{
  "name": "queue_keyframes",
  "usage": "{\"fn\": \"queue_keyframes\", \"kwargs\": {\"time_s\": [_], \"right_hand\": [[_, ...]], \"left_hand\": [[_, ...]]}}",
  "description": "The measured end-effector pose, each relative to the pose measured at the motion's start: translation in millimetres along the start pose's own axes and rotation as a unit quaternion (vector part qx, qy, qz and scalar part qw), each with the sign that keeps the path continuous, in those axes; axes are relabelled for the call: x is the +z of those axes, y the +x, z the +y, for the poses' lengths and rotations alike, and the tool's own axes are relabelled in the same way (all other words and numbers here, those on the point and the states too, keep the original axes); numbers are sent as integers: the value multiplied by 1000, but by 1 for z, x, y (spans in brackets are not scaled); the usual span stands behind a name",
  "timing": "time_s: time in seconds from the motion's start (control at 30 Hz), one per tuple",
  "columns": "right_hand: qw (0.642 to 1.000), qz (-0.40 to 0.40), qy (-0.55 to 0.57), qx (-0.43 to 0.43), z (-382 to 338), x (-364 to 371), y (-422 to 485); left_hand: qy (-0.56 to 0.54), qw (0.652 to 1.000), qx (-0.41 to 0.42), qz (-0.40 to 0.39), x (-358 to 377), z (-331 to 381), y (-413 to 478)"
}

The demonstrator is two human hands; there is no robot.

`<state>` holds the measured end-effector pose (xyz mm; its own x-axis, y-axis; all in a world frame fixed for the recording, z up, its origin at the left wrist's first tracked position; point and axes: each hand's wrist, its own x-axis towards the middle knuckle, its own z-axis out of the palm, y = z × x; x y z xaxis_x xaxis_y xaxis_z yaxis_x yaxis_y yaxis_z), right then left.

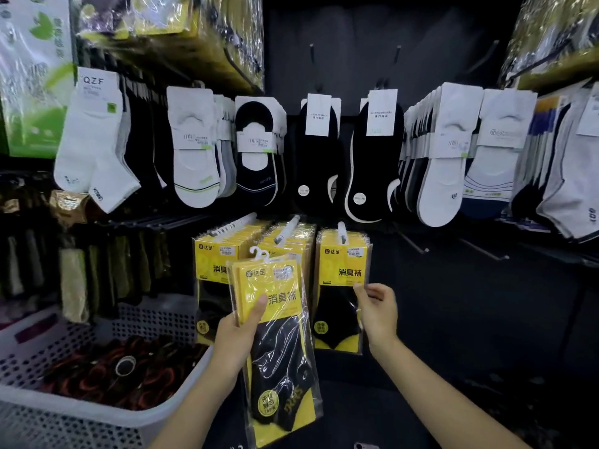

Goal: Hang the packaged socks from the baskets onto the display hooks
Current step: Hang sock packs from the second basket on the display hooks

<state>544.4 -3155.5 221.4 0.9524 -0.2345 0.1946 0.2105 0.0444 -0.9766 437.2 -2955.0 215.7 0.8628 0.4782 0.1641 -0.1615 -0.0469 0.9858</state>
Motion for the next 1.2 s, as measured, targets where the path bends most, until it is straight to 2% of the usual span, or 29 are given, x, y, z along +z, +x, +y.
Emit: {"fn": "queue_keyframes", "kwargs": {"time_s": [0.07,0.13,0.27,0.4,0.57,0.67,0.83,1.03,1.2], "right_hand": [[993,-114,2,-14,-12,0,-26],[982,-186,7,-25,-21,1,-48],[975,-220,29,-30,-27,-2,-72],[968,-245,43,-6,-28,-13,-76],[970,-221,90,50,-27,-29,-69],[980,-182,74,43,-26,-40,-58],[991,-114,69,10,-37,-48,-30],[991,-130,15,-42,-48,-30,-8],[992,-123,-9,-21,-37,-17,6]], "left_hand": [[2,1000,3,-7,5,2,-4],[-2,1000,4,-19,12,4,-10],[-12,999,28,-34,28,6,-22],[-3,999,35,-16,29,5,-25],[52,997,48,-24,19,5,-23],[84,995,58,-12,8,6,-18],[62,996,51,26,-3,11,-10],[54,996,66,9,-2,21,-1],[58,997,53,16,-1,24,1]]}}
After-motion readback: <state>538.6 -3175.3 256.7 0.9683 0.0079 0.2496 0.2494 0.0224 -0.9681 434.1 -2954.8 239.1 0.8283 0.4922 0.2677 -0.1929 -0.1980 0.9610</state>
